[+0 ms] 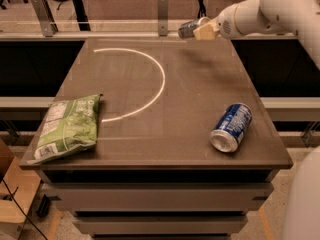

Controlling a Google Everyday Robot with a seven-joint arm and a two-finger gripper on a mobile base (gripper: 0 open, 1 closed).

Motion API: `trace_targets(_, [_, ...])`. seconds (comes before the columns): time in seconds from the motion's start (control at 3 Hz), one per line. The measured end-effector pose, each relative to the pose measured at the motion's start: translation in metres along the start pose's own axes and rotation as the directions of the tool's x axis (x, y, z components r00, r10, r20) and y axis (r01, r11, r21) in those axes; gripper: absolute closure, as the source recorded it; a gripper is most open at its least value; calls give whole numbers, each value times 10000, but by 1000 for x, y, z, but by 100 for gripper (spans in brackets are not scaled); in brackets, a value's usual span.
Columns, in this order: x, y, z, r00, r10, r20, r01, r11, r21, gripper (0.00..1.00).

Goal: Pick redbull can

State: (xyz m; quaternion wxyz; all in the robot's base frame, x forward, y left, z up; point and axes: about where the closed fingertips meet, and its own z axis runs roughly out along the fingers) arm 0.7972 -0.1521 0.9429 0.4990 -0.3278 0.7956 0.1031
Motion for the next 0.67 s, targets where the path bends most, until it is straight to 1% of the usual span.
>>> trace_targets(0.33, [-61,-2,-47,9857,-1454,849,1437,9893,260,100])
trace_targets(0.67, [-68,-4,-50,9805,-1721,952,1694,9849,354,100])
